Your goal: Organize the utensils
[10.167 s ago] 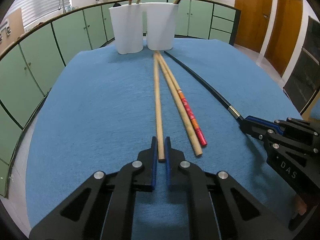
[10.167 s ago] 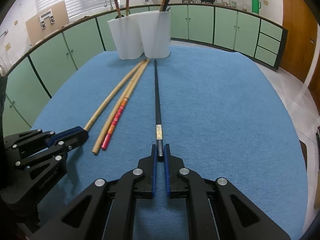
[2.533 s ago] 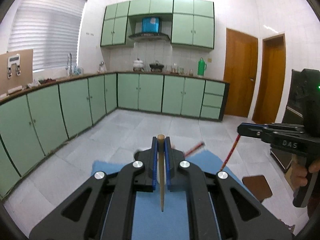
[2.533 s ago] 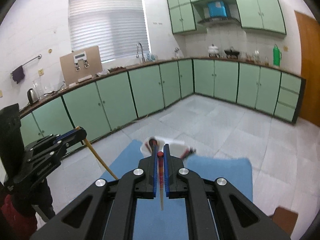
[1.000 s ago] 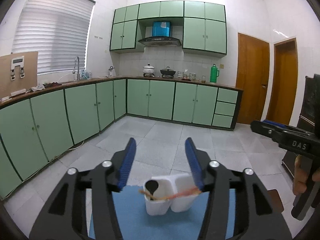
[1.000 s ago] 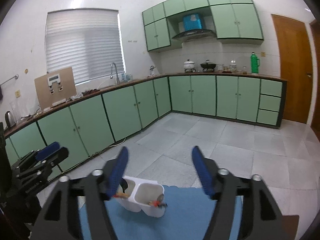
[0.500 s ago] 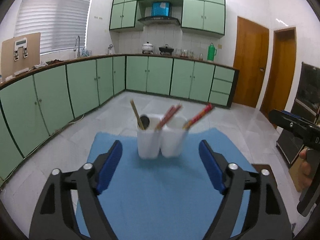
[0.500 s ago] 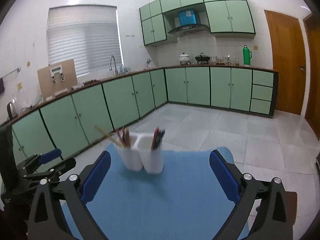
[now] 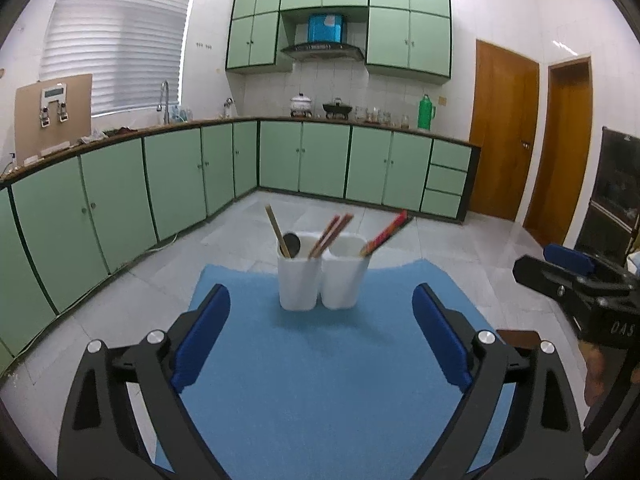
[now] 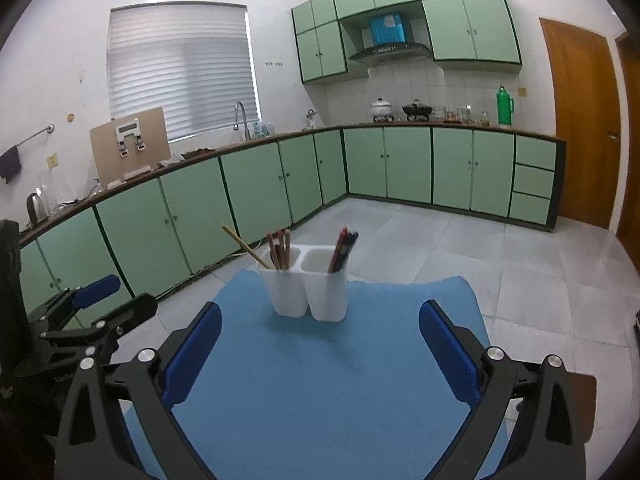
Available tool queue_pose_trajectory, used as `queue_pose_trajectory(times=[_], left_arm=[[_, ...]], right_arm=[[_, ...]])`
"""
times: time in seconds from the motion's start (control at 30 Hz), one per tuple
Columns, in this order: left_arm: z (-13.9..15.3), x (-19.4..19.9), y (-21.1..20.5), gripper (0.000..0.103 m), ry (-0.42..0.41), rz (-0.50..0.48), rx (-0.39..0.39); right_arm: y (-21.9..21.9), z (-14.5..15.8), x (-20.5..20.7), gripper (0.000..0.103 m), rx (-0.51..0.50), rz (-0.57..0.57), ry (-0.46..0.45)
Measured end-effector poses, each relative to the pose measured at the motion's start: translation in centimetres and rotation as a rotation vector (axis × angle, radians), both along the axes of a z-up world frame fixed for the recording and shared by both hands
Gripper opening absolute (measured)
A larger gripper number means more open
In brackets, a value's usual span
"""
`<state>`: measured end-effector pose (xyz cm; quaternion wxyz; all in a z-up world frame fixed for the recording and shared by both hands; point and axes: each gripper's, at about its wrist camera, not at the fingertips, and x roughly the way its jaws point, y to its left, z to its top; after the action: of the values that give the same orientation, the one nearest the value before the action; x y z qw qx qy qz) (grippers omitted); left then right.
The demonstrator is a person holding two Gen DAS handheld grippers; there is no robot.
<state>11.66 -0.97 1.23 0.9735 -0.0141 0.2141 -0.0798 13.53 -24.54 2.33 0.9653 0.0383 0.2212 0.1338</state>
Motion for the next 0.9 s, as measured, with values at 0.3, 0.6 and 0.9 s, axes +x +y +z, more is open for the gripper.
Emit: queue_pose_trajectory(times=[0.3, 0.6, 0.9], left_arm=[[2.6, -1.0, -0.2, 0.094, -0.057, 0.004, 0.006], [3.3, -1.6, -0.7, 0.095, -0.079, 0.004, 0.031], [2.9, -1.5, -0.8, 0.095, -0.067, 0.006, 0.034]], right_arm=[[0.4, 2.2, -0.9, 0.097, -0.015, 0.011, -0.055], [0.8, 2.3, -1.2, 0.097, -0.024, 0.016, -0.06], [1.0, 2.0, -0.9, 0.097, -0.031, 0.019, -0.049]])
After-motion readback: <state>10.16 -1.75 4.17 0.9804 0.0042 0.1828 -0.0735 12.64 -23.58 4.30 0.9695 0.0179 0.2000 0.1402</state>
